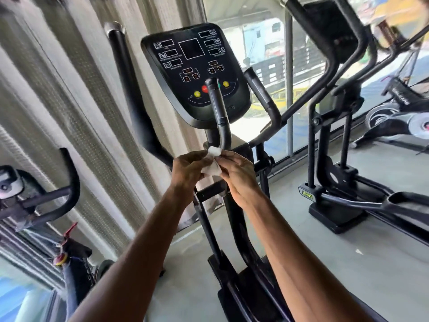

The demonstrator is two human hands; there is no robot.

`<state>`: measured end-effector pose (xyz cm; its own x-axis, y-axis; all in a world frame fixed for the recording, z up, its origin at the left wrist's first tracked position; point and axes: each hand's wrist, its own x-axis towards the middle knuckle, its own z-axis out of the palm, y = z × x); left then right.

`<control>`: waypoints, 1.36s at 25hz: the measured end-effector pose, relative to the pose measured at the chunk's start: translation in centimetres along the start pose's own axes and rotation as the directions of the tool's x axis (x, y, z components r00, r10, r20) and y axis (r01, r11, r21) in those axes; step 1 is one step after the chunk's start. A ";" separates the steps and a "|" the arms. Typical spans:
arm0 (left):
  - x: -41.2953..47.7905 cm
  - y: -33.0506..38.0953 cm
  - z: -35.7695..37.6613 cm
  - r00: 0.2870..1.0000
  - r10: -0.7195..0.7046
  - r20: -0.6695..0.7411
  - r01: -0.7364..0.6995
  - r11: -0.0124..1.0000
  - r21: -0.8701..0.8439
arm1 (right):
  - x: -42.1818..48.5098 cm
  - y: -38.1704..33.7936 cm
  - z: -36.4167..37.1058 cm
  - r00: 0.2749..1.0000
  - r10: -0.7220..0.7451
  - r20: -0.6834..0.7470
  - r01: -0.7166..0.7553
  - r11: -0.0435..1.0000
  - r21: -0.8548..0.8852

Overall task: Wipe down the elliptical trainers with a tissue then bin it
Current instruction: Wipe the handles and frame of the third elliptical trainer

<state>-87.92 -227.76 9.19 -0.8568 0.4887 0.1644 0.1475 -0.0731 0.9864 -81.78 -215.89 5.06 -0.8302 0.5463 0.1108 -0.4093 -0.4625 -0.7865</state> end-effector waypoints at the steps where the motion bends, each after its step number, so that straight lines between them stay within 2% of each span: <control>1: -0.6 0.4 -0.2 1.000 0.007 -0.008 -0.007 1.000 0.001 | -0.5 -0.2 -0.1 1.000 0.012 0.013 -0.011 0.999 -0.039; 4: -2.4 2.0 -0.6 0.998 0.024 -0.059 -0.023 1.000 0.018 | -2.0 -1.2 0.1 0.993 0.055 0.104 -0.044 0.994 -0.104; 8: -4.3 3.6 -1.3 0.996 0.030 -0.086 -0.031 0.999 -0.017 | -3.1 -2.1 0.7 0.990 -0.028 0.140 0.057 0.976 -0.211; 10: -5.2 4.0 -1.5 0.995 0.014 -0.097 -0.016 1.000 -0.014 | -3.5 -2.8 0.9 0.988 -0.030 0.152 0.067 0.968 -0.242; 13: -7.0 4.6 -1.2 0.989 0.024 -0.147 -0.019 0.999 0.033 | -4.5 -3.9 1.0 0.969 -0.007 0.247 0.085 0.948 -0.306; 16: -9.2 5.1 -0.7 0.979 0.023 -0.201 -0.014 0.999 0.046 | -5.5 -4.3 1.2 0.946 -0.035 0.322 0.140 0.940 -0.309; 21: -11.7 5.9 -0.9 0.967 -0.012 -0.254 0.002 0.999 -0.038 | -5.4 -3.9 2.2 0.924 -0.091 0.372 0.227 0.912 -0.341; 25: -12.2 7.7 -1.7 0.962 0.053 -0.268 -0.038 0.997 0.061 | -5.5 -4.4 4.2 0.906 -0.122 0.404 0.282 0.888 -0.363; 28: -10.9 8.6 -2.7 0.905 0.152 -0.397 -0.059 0.970 0.235 | -5.7 -5.2 5.6 0.896 -0.283 0.341 0.420 0.790 -0.447; 30: -9.9 9.4 -3.4 0.869 0.197 -0.454 -0.068 0.956 0.286 | -5.6 -5.7 6.8 0.825 -0.431 0.366 0.563 0.687 -0.459; 34: -7.8 11.3 -4.3 0.867 0.212 -0.450 -0.108 0.963 0.246 | -4.4 -5.4 10.2 0.748 -0.437 0.500 0.660 0.572 -0.487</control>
<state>-81.69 -236.16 19.08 -0.9343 0.0172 0.3562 0.3562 0.0902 0.9300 -79.77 -222.97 15.01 -0.6312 0.2610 0.7304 -0.5981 0.4357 -0.6726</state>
